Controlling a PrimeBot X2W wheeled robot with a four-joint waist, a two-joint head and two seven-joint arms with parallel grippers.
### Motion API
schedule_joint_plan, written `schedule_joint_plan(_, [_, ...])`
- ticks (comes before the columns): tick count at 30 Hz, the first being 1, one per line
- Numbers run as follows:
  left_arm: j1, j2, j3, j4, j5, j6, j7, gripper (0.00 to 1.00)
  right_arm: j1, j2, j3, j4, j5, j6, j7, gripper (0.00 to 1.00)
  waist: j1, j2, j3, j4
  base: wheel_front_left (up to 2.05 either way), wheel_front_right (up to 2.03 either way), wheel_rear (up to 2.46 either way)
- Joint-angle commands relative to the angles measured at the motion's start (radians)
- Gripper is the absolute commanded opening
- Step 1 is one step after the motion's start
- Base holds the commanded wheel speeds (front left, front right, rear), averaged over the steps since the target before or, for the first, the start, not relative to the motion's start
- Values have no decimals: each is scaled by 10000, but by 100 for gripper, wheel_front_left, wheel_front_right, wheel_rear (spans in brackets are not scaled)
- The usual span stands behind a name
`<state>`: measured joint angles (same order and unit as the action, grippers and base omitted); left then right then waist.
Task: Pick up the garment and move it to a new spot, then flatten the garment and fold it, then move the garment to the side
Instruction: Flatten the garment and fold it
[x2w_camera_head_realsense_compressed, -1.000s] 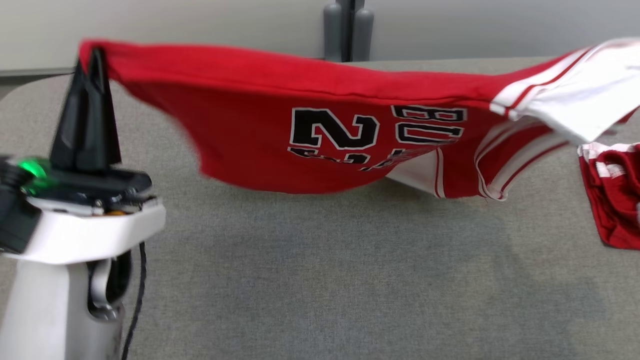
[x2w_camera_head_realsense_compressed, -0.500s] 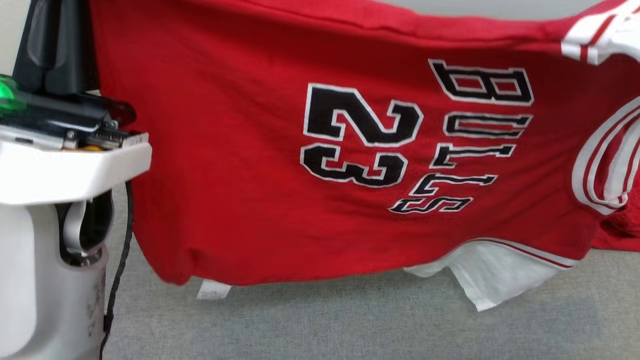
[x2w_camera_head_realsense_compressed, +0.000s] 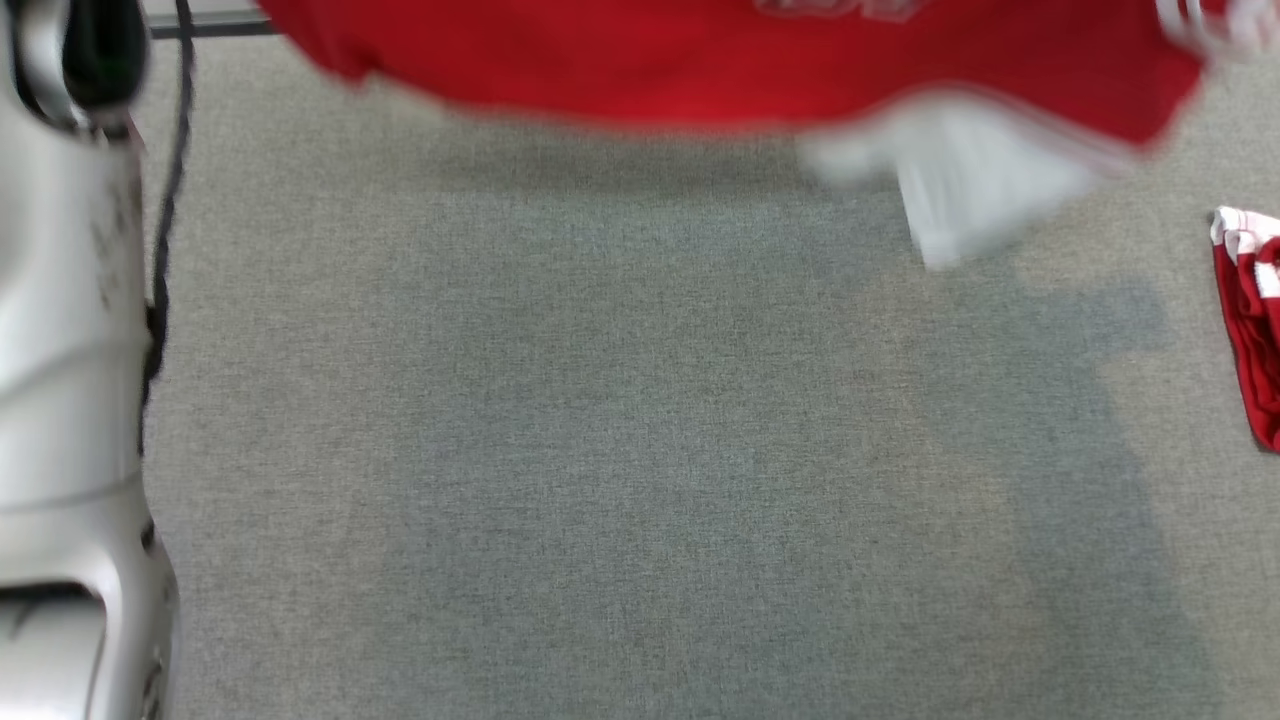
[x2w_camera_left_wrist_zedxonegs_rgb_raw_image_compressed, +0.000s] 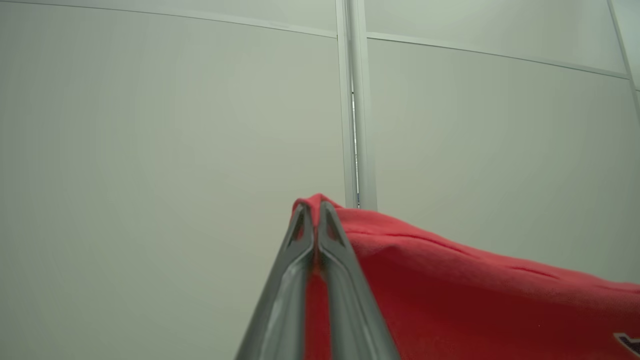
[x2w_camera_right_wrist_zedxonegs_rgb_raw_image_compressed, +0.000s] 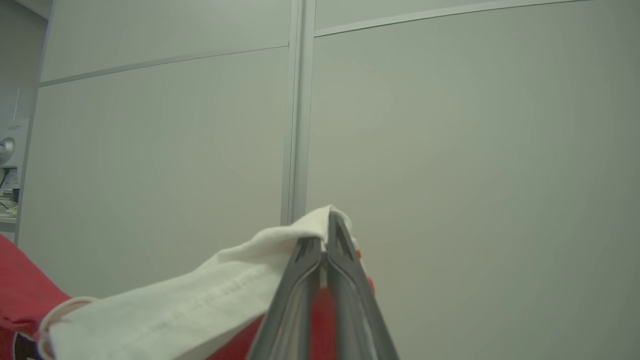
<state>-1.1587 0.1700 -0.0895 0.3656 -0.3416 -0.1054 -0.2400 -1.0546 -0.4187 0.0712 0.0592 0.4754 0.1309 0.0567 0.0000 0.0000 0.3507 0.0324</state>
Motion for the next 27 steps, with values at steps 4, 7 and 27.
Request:
schedule_joint_plan(4, [-888, -21, -50, 1662, -111, -130, -176, 0, -1161, 271, 699, 1643, 101, -4, -528, 0, 0, 0, -79, -36, 0, 0, 0])
schedule_joint_plan(7, [-998, -99, -226, 3182, -278, -191, -200, 0, -1432, 601, 1279, 3137, 165, -4, -877, 0, 0, 0, -74, -72, 0, 0, 0])
schedule_joint_plan(27, [2915, -849, -116, 6683, -2169, -258, -256, 0, 2188, 1988, 3831, 8278, 2512, -2, -3134, 0, 0, 0, 400, -258, 0, 0, 0])
